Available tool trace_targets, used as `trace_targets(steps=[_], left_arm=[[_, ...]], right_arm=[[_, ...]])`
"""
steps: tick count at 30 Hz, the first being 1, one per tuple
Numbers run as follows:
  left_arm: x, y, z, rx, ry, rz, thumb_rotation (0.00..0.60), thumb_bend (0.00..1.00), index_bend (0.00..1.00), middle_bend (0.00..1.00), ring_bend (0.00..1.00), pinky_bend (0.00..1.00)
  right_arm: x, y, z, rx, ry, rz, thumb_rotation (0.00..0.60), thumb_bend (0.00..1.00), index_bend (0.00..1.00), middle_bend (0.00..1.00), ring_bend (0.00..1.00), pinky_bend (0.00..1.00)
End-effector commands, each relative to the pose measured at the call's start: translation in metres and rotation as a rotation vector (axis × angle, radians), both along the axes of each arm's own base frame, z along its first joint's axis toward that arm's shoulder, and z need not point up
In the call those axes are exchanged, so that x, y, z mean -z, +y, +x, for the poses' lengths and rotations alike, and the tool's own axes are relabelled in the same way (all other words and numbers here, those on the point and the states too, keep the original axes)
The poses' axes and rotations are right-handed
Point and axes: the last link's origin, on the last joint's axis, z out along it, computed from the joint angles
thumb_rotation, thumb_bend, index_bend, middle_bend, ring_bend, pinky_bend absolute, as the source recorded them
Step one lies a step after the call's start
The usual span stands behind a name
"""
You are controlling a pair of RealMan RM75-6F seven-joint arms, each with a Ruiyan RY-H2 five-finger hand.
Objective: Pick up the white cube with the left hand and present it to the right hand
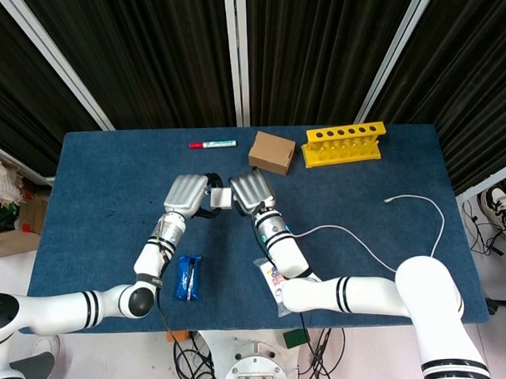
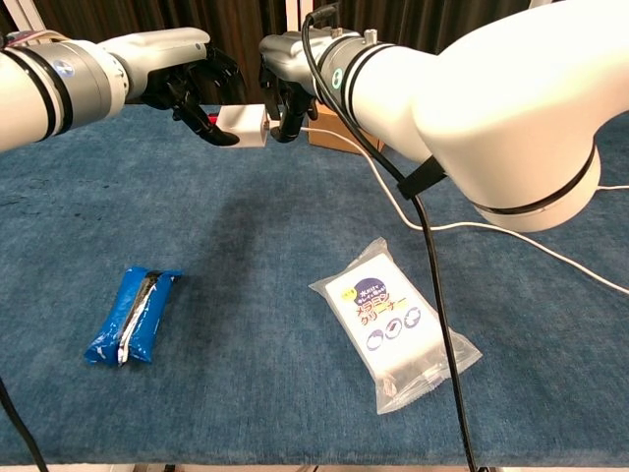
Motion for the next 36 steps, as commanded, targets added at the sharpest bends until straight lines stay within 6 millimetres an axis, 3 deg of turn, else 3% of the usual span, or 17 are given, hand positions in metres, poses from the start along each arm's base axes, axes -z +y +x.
trace_targets(steps=[1,14,27,33,36], left_arm=[[0.0007,0.0002,0.0004,0.004,0.013,0.002,0.600,0.37,0.61,0.54,0.78,1.00],[0.0030,0.0001,0.0030,0.026,0.022,0.006,0.599,0.37,0.61,0.54,0.78,1.00],[0.0037,0.0002,0.0043,0.022,0.004,0.002,0.599,0.37,0.61,0.54,0.78,1.00],[0.0014,0.0019,-0.0005,0.010,-0.007,0.007,0.600,0.37,0.61,0.54,0.78,1.00],[0.0006,0.0024,-0.0026,0.010,-0.006,0.007,0.600,0.37,0.61,0.54,0.78,1.00]], right_arm=[[0.0010,0.0001,0.0010,0.002,0.007,0.001,0.600,0.77,0.64,0.62,0.55,0.41],[0.0059,0.0000,0.0065,0.011,0.013,0.012,0.600,0.76,0.63,0.60,0.54,0.41],[0.0095,0.0007,0.0076,0.014,0.007,0.018,0.600,0.51,0.53,0.54,0.53,0.38],[0.0047,-0.0011,0.0015,0.024,0.009,0.011,0.600,0.33,0.39,0.44,0.43,0.34],[0.0034,-0.0019,-0.0014,0.031,0.008,0.012,0.600,0.29,0.35,0.41,0.40,0.33]])
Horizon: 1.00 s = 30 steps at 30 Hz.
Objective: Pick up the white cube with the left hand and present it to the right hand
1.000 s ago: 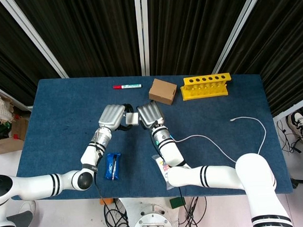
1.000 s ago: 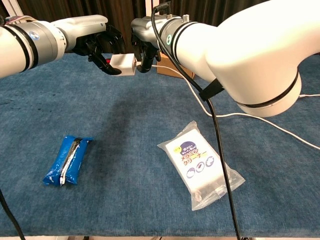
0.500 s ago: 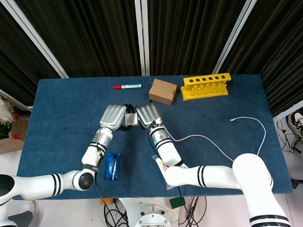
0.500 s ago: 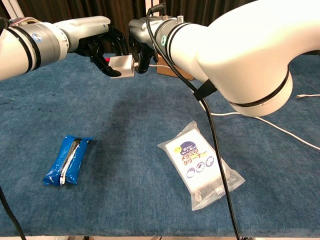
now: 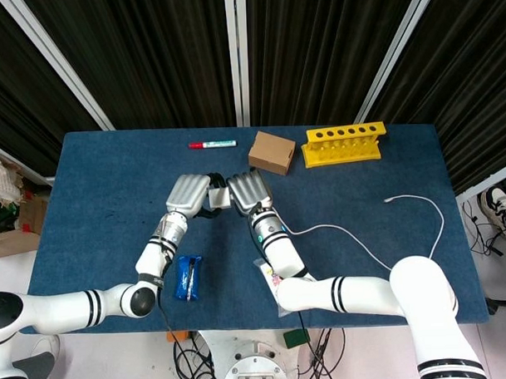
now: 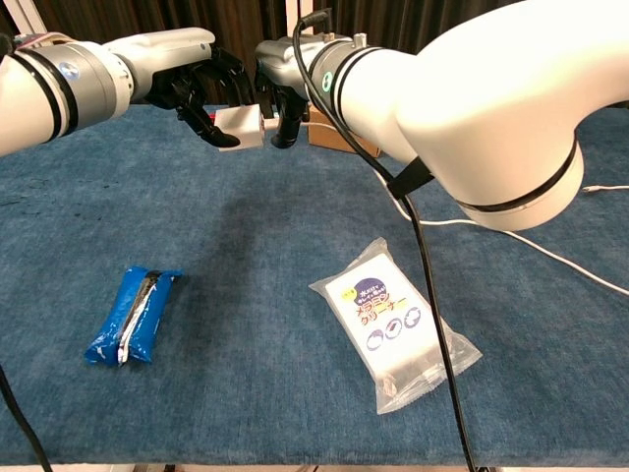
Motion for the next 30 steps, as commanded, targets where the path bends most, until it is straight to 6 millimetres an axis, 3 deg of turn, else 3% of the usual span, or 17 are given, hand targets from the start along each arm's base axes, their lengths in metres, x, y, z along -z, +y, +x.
trace_targets(steps=[1,7,14,19,26,28,30], left_arm=[[-0.001,0.001,-0.002,0.000,0.002,0.002,0.600,0.37,0.61,0.54,0.78,1.00],[-0.002,0.003,-0.009,0.003,0.026,0.010,0.600,0.37,0.61,0.54,0.78,1.00],[-0.001,0.005,-0.034,-0.020,0.053,0.005,0.600,0.37,0.61,0.54,0.78,1.00],[0.008,0.007,-0.054,-0.043,0.059,-0.017,0.600,0.37,0.61,0.53,0.78,1.00],[0.033,0.016,-0.079,-0.058,0.150,-0.037,0.600,0.37,0.58,0.50,0.77,1.00],[0.040,0.018,-0.083,-0.058,0.177,-0.042,0.600,0.35,0.54,0.48,0.75,1.00],[0.042,0.020,-0.086,-0.058,0.194,-0.046,0.600,0.32,0.40,0.40,0.68,1.00]], right_arm=[[-0.001,0.000,-0.002,0.004,0.002,0.001,0.600,0.27,0.33,0.41,0.39,0.33],[-0.004,0.000,-0.007,0.007,0.014,-0.002,0.600,0.23,0.23,0.37,0.36,0.31],[-0.024,0.000,-0.034,0.025,0.067,-0.009,0.600,0.22,0.01,0.20,0.16,0.21],[-0.043,0.007,-0.064,0.039,0.087,0.005,0.600,0.22,0.00,0.10,0.06,0.13],[-0.071,0.026,-0.098,0.046,0.056,0.019,0.600,0.22,0.00,0.09,0.05,0.12],[-0.082,0.031,-0.107,0.050,0.037,0.002,0.600,0.22,0.00,0.09,0.05,0.12],[-0.095,0.035,-0.119,0.058,0.026,-0.018,0.600,0.21,0.00,0.09,0.05,0.12]])
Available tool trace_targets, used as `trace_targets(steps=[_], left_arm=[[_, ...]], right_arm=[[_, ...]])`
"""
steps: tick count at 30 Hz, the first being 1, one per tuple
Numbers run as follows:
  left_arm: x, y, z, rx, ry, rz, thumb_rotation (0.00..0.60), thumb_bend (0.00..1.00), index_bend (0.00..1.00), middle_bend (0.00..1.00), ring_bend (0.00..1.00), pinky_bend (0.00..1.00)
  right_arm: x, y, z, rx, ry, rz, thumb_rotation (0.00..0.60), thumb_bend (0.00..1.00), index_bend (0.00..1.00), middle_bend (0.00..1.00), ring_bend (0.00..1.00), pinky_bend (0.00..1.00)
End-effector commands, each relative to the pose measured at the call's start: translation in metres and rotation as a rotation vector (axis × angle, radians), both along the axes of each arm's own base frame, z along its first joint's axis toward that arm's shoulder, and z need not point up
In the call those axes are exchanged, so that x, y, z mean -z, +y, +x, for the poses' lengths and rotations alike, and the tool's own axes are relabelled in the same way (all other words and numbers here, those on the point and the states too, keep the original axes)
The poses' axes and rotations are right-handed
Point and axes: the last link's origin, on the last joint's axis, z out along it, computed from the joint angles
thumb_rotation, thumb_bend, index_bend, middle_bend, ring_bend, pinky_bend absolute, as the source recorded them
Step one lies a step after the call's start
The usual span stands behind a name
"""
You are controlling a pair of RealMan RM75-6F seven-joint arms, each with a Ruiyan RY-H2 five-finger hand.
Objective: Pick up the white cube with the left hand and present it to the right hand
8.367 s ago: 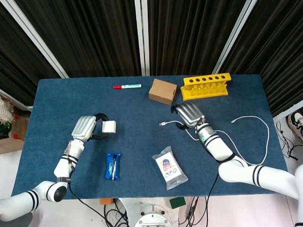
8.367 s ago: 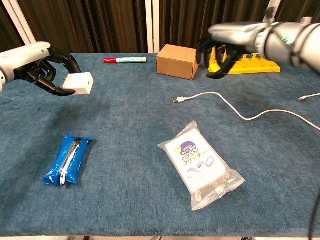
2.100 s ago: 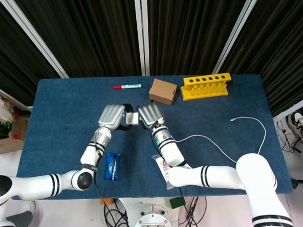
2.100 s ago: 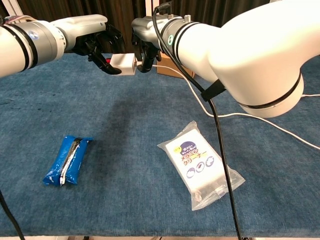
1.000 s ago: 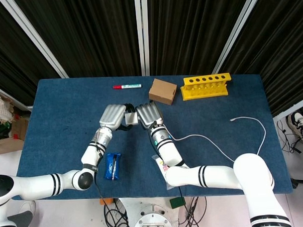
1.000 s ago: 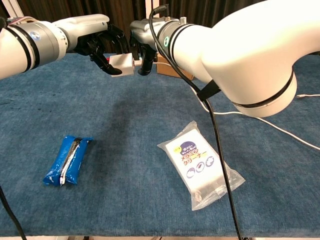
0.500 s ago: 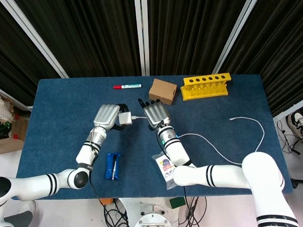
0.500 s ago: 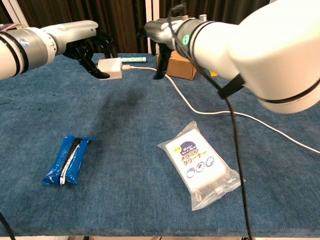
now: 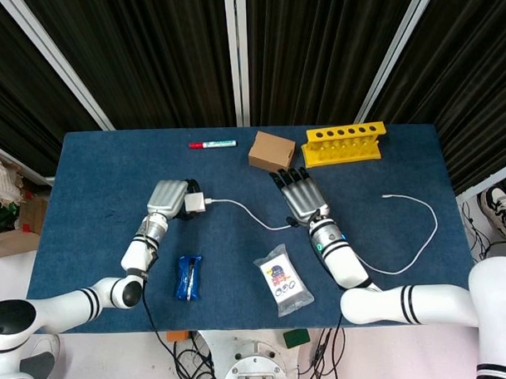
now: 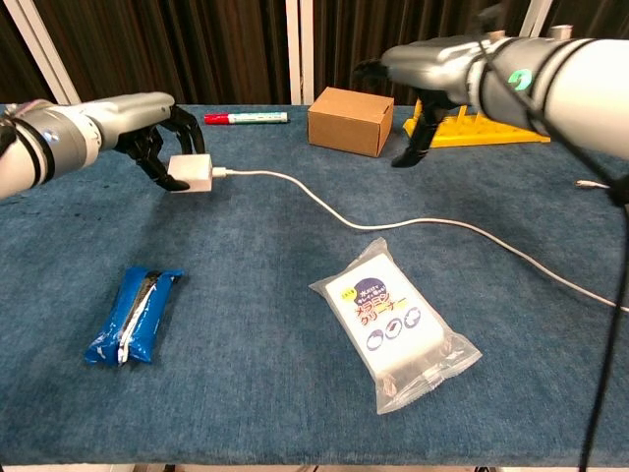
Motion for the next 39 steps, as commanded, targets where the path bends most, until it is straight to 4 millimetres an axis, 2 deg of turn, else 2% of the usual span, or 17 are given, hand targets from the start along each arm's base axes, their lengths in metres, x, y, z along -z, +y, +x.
trace_targets(steps=[1,2,4,6,9,14,18,20,25,30,37,39], left_arm=[[0.012,-0.001,-0.004,0.007,0.034,-0.028,0.600,0.31,0.35,0.37,0.64,0.98],[0.010,0.000,-0.004,0.012,0.029,-0.015,0.599,0.29,0.27,0.32,0.55,0.93],[0.003,-0.002,-0.005,0.025,0.027,0.004,0.592,0.27,0.22,0.27,0.43,0.79],[-0.007,-0.006,-0.006,0.038,0.028,0.021,0.559,0.26,0.21,0.23,0.34,0.62],[-0.028,-0.014,-0.011,0.063,0.056,0.061,0.515,0.25,0.21,0.21,0.27,0.50],[-0.075,-0.036,-0.031,0.076,0.120,0.169,0.515,0.24,0.21,0.21,0.26,0.46],[-0.120,-0.061,-0.064,0.082,0.225,0.284,0.517,0.24,0.22,0.21,0.21,0.36],[-0.135,-0.074,-0.079,0.074,0.254,0.321,0.536,0.24,0.22,0.21,0.18,0.30],[-0.167,-0.117,-0.115,0.047,0.264,0.352,0.593,0.23,0.22,0.21,0.16,0.24],[-0.184,-0.162,-0.132,0.042,0.260,0.368,0.600,0.23,0.22,0.21,0.16,0.23],[-0.192,-0.217,-0.136,0.033,0.220,0.397,0.600,0.23,0.22,0.21,0.16,0.23],[-0.195,-0.228,-0.138,0.030,0.227,0.410,0.600,0.22,0.22,0.21,0.16,0.23]], right_arm=[[-0.024,0.010,-0.025,0.021,-0.022,-0.036,0.600,0.22,0.00,0.09,0.05,0.12],[-0.032,0.012,-0.033,0.031,-0.026,-0.051,0.600,0.22,0.00,0.09,0.05,0.12],[-0.045,0.015,-0.046,0.051,-0.033,-0.077,0.600,0.22,0.00,0.10,0.05,0.12],[-0.061,0.019,-0.061,0.081,-0.056,-0.108,0.600,0.21,0.00,0.10,0.05,0.12],[-0.083,0.027,-0.082,0.116,-0.091,-0.152,0.600,0.22,0.00,0.11,0.05,0.12],[-0.116,0.046,-0.118,0.145,-0.106,-0.208,0.600,0.22,0.00,0.14,0.05,0.13],[-0.142,0.065,-0.153,0.146,-0.104,-0.264,0.600,0.23,0.00,0.14,0.05,0.13],[-0.150,0.075,-0.167,0.141,-0.110,-0.283,0.600,0.24,0.00,0.14,0.05,0.13],[-0.164,0.103,-0.199,0.129,-0.142,-0.300,0.600,0.24,0.00,0.12,0.01,0.09],[-0.166,0.135,-0.219,0.113,-0.177,-0.324,0.600,0.25,0.00,0.12,0.00,0.07],[-0.162,0.176,-0.242,0.144,-0.234,-0.348,0.600,0.27,0.00,0.11,0.00,0.06],[-0.164,0.183,-0.248,0.154,-0.252,-0.357,0.600,0.28,0.00,0.11,0.00,0.05]])
